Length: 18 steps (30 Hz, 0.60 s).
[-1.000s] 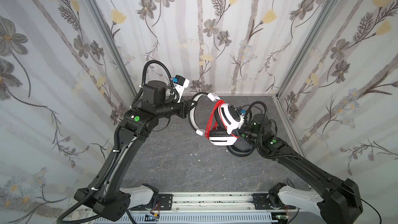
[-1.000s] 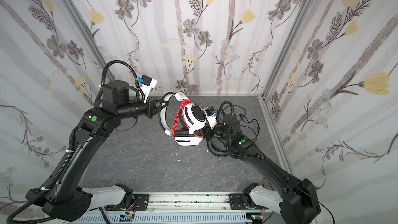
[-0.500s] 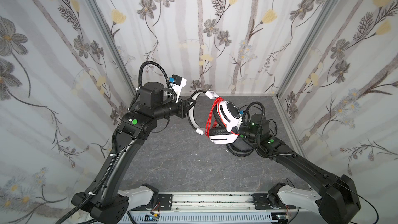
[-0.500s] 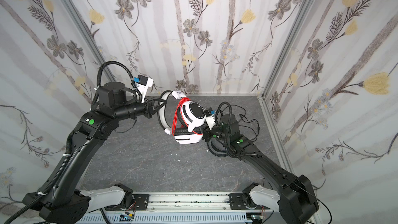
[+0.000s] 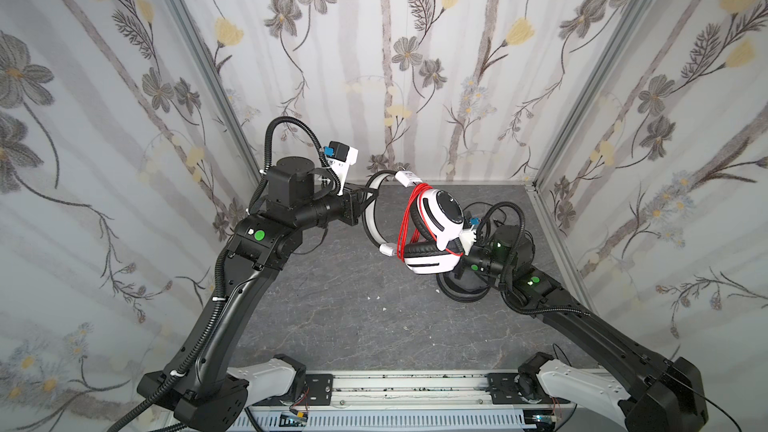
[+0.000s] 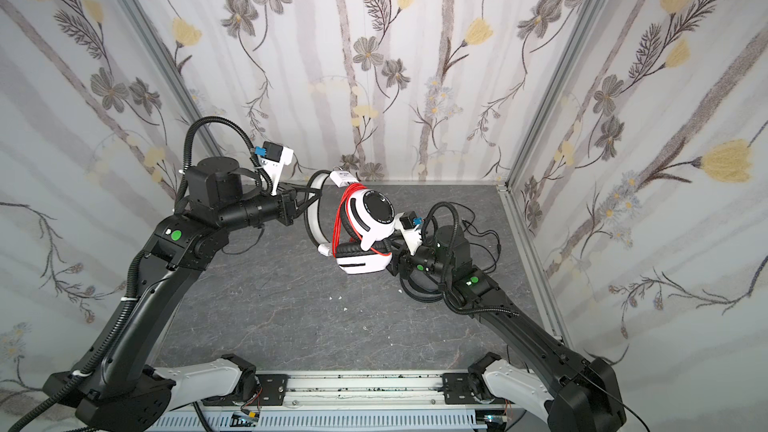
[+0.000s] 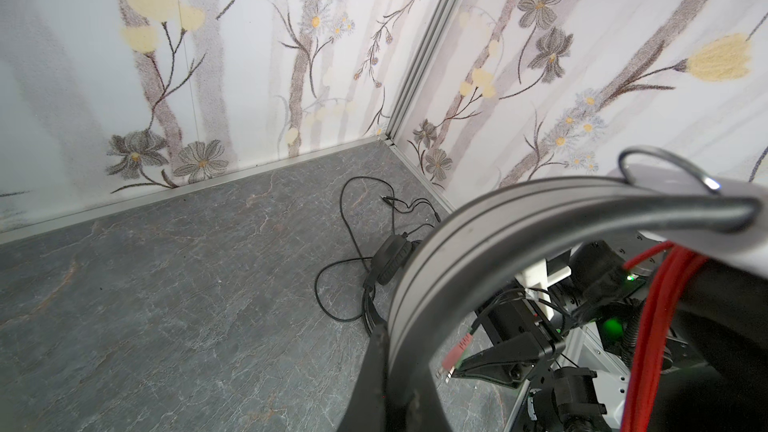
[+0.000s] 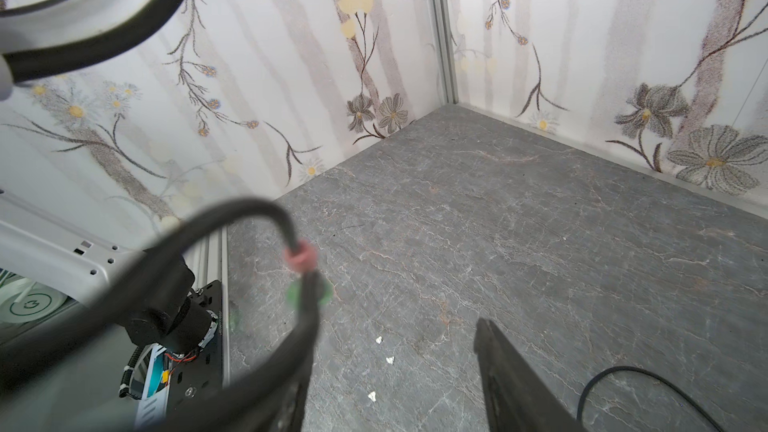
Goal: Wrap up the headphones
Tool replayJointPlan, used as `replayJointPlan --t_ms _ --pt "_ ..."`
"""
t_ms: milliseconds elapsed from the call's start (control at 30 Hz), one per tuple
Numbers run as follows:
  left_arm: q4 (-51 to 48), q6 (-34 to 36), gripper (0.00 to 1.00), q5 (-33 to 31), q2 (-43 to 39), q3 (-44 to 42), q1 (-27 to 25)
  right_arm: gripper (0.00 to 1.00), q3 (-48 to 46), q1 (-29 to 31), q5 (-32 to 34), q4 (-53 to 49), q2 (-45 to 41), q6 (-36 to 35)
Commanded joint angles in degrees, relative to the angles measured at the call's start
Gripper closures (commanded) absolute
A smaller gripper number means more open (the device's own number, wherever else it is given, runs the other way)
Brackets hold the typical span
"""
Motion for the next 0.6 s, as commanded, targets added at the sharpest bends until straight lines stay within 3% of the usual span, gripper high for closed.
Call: replayJointPlan --t_ms 0,567 --pt "5.17 -2.84 1.00 1.66 -0.12 0.75 0.09 0.36 -0.21 -0.03 1.11 -0.13 -1.37 -0.37" --pt "5.98 -3.83 1.00 2.01 -0.19 1.05 0.15 0.31 -2.72 -0.11 -2.83 6.83 -2.47 6.35"
